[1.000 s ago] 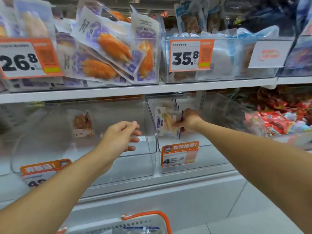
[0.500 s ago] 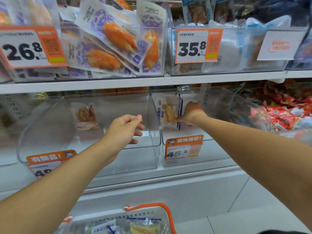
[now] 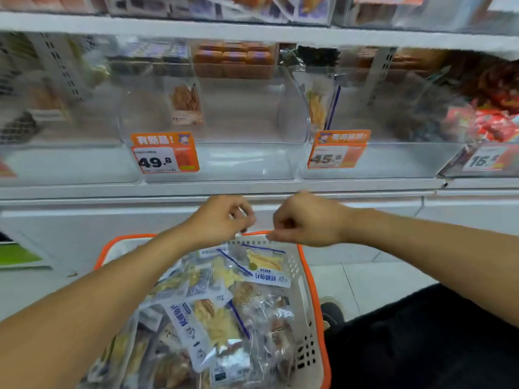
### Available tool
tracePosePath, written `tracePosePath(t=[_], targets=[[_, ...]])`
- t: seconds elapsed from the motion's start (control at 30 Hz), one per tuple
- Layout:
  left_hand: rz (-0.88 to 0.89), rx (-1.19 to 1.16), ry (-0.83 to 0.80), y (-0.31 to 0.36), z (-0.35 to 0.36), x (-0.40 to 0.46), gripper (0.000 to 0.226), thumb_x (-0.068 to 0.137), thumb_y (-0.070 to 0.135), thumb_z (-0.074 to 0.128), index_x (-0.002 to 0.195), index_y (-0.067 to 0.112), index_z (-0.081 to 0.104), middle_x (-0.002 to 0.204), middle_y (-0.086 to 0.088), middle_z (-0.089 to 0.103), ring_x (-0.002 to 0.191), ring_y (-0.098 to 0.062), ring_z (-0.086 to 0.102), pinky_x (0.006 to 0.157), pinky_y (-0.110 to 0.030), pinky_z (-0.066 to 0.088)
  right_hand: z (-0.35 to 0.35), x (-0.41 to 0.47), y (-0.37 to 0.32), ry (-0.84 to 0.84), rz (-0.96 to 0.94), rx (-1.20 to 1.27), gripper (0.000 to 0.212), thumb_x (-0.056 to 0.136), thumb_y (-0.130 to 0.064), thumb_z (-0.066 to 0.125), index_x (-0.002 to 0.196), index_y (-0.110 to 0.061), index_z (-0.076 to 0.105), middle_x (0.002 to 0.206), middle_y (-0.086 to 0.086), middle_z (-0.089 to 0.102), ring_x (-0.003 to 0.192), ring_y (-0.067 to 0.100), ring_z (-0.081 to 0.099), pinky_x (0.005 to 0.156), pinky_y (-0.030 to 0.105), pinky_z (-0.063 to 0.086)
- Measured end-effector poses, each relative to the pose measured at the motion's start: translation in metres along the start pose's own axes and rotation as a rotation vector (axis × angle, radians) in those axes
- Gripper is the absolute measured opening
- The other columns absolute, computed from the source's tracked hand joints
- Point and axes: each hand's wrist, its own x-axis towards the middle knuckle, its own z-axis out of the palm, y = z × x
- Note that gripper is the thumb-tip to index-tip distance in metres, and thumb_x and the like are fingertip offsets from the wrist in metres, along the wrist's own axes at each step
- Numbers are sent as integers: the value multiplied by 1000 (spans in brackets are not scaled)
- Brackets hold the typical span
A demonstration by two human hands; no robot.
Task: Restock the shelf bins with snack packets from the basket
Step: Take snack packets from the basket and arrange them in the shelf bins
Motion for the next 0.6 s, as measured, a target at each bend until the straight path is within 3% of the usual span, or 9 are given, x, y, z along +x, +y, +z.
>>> tracePosePath(t=[0.03,0.1,0.17,0.23,0.33,0.47,0.53,0.6], targets=[[-57,23,-39,-17,2,-12,7,92,23,67,91,16,68,71,-3,69,51,-4,58,55,-24,49,34,9,1,-260,66,-13,33,93,-44,63,92,-11,69,83,3,66,75,18,58,69,30,45],[-173,29,-73,-48,3,-33,8,91,27,68,90,19,69,75,-5,71,55,-8,61,57,-27,51,98,22,11,-585,261,-47,61,91,-46,67,133,-5,53,130,13,59,114,30,57,96,39,46],[-253,35,-55,-70,0,-49,7,91,27,69,86,22,68,73,-2,71,54,-9,63,59,-28,50,141,29,21,-613,385,-59,82,84,-49,73,145,-5,39,145,15,47,128,32,49,106,40,41],[-308,40,-7,-83,-4,-59,8,92,23,67,84,22,68,72,0,71,55,-11,63,59,-24,47,168,34,24,-490,475,-13,72,80,-49,76,134,-11,48,135,13,56,117,29,57,96,36,47],[-367,-27,-30,-89,-9,-70,8,94,23,64,88,20,69,72,1,72,56,-12,61,54,-22,46,183,32,13,-400,544,-1,42,89,-49,64,112,-15,57,115,11,65,97,28,63,81,36,50],[-430,-109,-113,-82,-9,-78,18,96,31,62,92,14,69,85,-4,72,61,-9,65,50,-23,50,141,34,0,-430,542,-106,27,102,-28,47,111,-8,63,102,14,65,82,25,54,73,32,46],[-507,-242,-188,-70,-7,-76,37,94,43,61,103,7,67,96,-7,72,73,-12,71,63,-26,58,107,40,-8,-388,558,-49,26,105,-23,42,98,-7,61,94,15,62,79,24,52,75,33,48],[-581,-462,-276,-51,-2,-73,62,85,59,63,120,9,60,115,-11,67,95,-20,71,80,-34,60,74,41,-23,-326,542,43,34,104,-20,41,78,-3,56,77,14,62,71,27,59,67,32,49]])
